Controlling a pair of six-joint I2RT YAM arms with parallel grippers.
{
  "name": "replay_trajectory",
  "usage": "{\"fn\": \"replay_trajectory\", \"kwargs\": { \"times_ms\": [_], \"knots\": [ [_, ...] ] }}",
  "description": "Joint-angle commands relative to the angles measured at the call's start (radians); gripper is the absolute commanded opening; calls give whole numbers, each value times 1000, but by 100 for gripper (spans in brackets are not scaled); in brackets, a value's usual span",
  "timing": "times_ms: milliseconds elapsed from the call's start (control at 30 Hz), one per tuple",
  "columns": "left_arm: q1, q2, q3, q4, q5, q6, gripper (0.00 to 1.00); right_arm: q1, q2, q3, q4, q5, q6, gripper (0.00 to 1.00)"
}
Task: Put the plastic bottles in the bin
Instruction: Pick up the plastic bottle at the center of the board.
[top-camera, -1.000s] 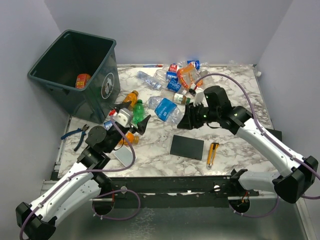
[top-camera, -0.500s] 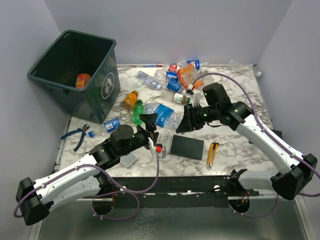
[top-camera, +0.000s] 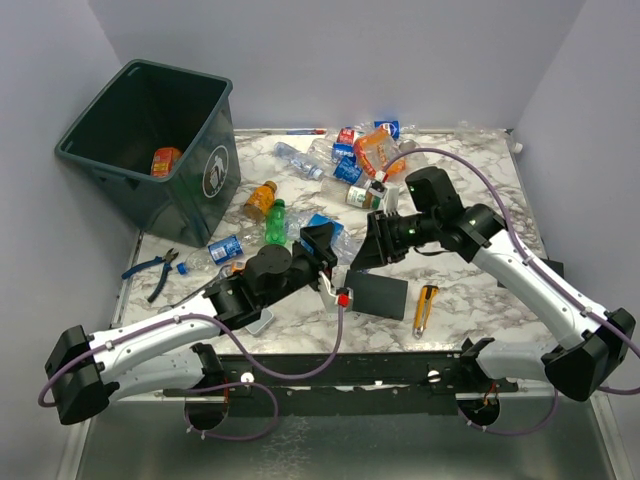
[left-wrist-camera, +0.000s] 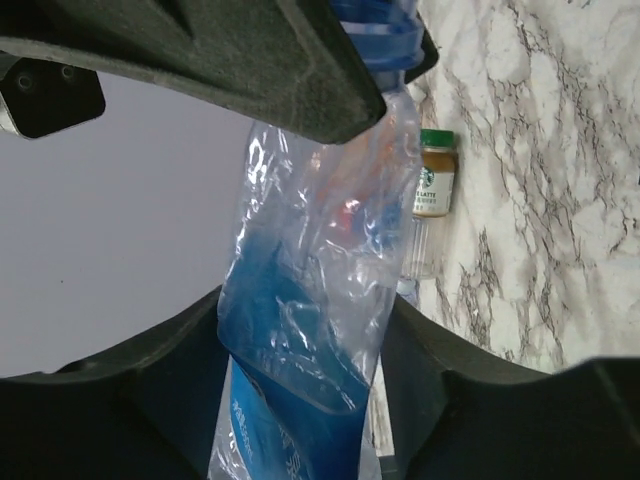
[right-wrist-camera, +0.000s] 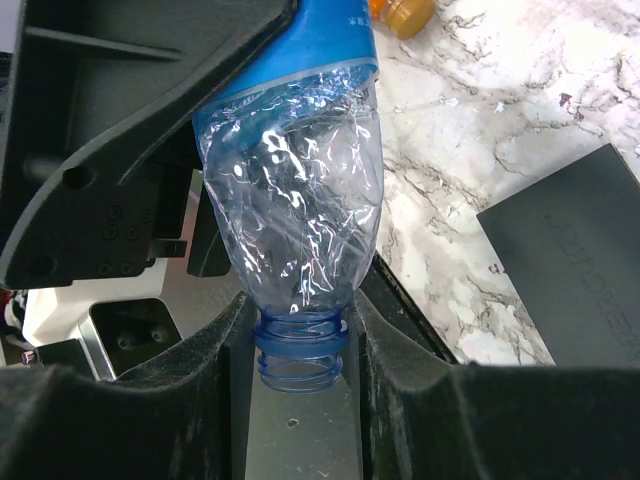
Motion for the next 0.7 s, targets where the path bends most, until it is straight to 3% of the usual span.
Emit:
{"fn": "replay_trajectory", "kwargs": {
  "times_ms": [0, 67, 200, 267, 333, 400, 500, 667],
  "knots": [
    [-12, 30, 38, 94, -58, -24, 55, 3, -28, 12, -9, -42, -16, 0],
    [-12, 39, 41, 101, -71, -28, 49, 4, -34, 13, -11, -45, -19, 0],
    [-13, 40, 43, 125, -85, -56, 22, 4, -60, 20, 5, -69, -17, 3],
    [-14, 35, 37, 135, -88, -69, 20, 4, -72, 33, 9, -74, -14, 25],
    [-14, 29, 31, 140, -88, -89, 20, 3, -85, 56, 6, -56, -15, 57],
    [-14, 20, 25, 142, -90, -116, 18, 3, -104, 79, 5, -18, -14, 75],
    [-15, 3, 26, 142, -95, -203, 15, 3, -151, 117, 19, 70, -28, 86],
    [-15, -30, 51, 139, -95, -503, 8, 3, -342, 5, 249, 264, -22, 90]
  ]
}}
